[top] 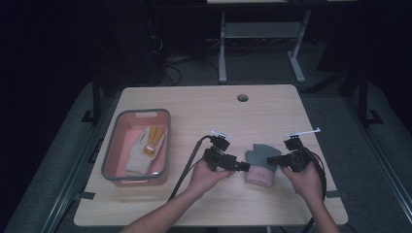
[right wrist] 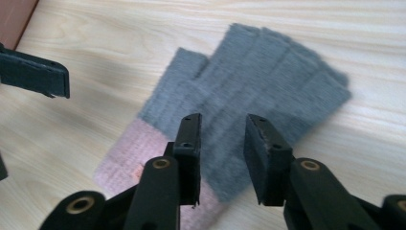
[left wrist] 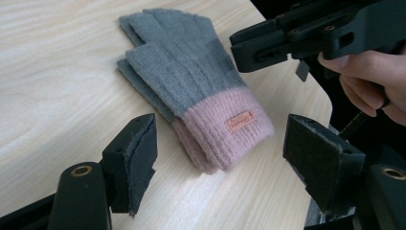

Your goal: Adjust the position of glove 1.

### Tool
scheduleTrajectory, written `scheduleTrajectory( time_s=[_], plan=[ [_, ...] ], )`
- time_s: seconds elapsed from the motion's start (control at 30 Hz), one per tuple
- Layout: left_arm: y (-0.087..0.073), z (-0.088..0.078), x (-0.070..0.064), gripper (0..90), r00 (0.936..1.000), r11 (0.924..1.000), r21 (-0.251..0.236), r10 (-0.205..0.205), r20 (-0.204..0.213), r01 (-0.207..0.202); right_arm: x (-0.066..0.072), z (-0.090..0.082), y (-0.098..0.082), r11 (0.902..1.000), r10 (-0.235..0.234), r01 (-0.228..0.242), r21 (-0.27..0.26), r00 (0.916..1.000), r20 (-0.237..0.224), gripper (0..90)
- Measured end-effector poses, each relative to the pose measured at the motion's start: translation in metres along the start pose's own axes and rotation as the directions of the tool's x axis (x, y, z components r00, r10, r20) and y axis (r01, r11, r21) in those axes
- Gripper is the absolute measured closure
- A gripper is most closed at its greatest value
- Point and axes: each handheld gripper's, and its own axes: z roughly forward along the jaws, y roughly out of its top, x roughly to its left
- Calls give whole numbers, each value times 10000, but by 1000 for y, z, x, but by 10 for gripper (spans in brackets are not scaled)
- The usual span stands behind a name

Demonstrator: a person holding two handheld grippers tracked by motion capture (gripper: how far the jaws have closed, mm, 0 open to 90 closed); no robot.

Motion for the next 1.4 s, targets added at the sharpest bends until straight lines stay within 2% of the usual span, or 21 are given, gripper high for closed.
scheduleTrajectory(
  time_s=[0.17,0.43,0.5,0.7,0.8,0.93,1.1,1.13,1.2,1.23,1.3,1.4],
  plan=[
    [0,12,2,289,9999,9998,135,-135,-74,136,-11,-3,-5,9990,386,-390,-203,9990,-223,617],
    [-2,33,4,301,9983,9979,338,-554,-153,559,-21,-3,-12,9967,682,-701,-398,9965,-480,566],
    [-3,38,4,302,9978,9970,442,-636,-163,642,-23,-1,-13,9971,631,-653,-401,9966,-537,552],
    [-6,52,5,307,9962,9935,741,-858,-114,864,-31,3,-19,9927,1058,-1108,-479,9896,-971,535],
    [-7,54,5,321,9957,9928,768,-913,-132,921,-32,5,-21,9921,1093,-1147,-499,9889,-1006,526],
    [-9,59,5,348,9941,9907,826,-1081,-67,1083,-37,11,-23,9878,1400,-1473,-511,9822,-1250,512],
    [-9,60,5,355,9944,9912,801,-1056,-52,1057,-41,16,-27,9846,1583,-1668,-522,9777,-1383,510],
    [-9,60,5,360,9954,9915,872,-960,-62,961,-42,19,-29,9815,1728,-1830,-568,9735,-1498,512],
    [-9,59,5,364,9959,9916,925,-901,-76,904,-43,20,-30,9799,1795,-1904,-597,9718,-1532,518],
    [-9,60,5,371,9953,9918,837,-961,-78,964,-44,21,-32,9749,1967,-2111,-708,9655,-1704,533],
    [-9,61,5,379,9942,9907,830,-1076,-51,1077,-44,21,-33,9734,2006,-2164,-749,9636,-1766,542],
    [-9,63,5,409,9916,9891,718,-1290,-4,1287,-45,25,-37,9665,2160,-2391,-928,9539,-2082,592]
  ],
)
